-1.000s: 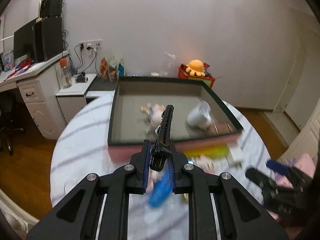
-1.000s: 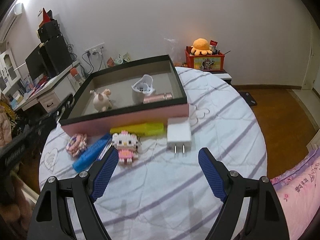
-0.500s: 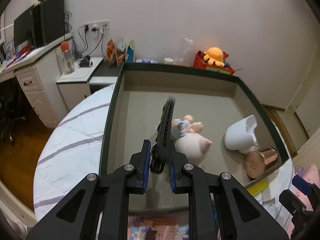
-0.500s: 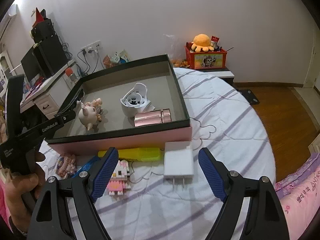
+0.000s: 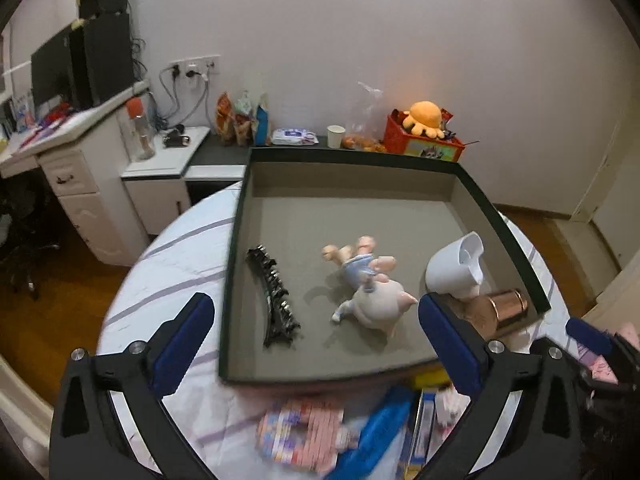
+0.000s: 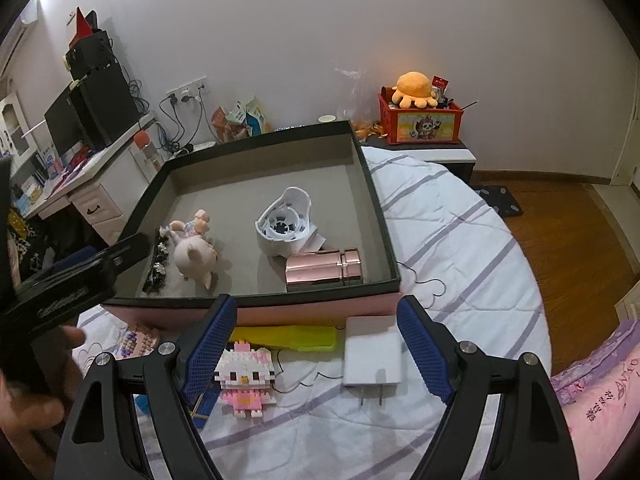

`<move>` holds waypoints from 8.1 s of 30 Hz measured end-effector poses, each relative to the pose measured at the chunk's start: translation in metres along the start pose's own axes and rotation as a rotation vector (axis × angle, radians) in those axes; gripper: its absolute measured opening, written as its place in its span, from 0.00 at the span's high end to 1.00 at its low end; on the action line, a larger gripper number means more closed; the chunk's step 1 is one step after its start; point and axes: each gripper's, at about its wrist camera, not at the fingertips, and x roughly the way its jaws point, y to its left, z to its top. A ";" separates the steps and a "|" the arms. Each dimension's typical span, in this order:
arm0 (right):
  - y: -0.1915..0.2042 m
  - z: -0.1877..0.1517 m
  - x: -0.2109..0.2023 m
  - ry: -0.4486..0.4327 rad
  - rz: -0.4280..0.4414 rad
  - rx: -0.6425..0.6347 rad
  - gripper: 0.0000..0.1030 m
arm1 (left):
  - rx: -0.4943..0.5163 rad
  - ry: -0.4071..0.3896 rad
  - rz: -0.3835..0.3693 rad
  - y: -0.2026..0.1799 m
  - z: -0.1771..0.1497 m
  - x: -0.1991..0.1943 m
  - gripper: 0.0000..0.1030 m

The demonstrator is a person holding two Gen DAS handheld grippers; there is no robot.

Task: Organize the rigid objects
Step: 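Carry the comb into the pink box and open the left gripper, then reach the right gripper to the white phone charger and grasp it, then lift the charger into the pink box and open the right gripper, then withdraw the right gripper from the box, then reach the left gripper to the pink block donut figure and grasp it, then carry the donut figure into the pink box and open the left gripper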

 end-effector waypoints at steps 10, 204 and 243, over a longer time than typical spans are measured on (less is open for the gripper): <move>-0.029 -0.029 -0.013 0.071 -0.056 0.033 0.19 | -0.073 0.093 -0.006 0.011 -0.053 -0.034 0.00; 0.007 0.001 0.008 0.071 0.065 -0.013 0.00 | -0.008 0.138 -0.021 0.023 -0.061 -0.010 0.34; -0.009 0.038 0.039 0.054 0.039 0.020 0.00 | 0.012 0.063 -0.002 0.008 0.030 0.056 0.00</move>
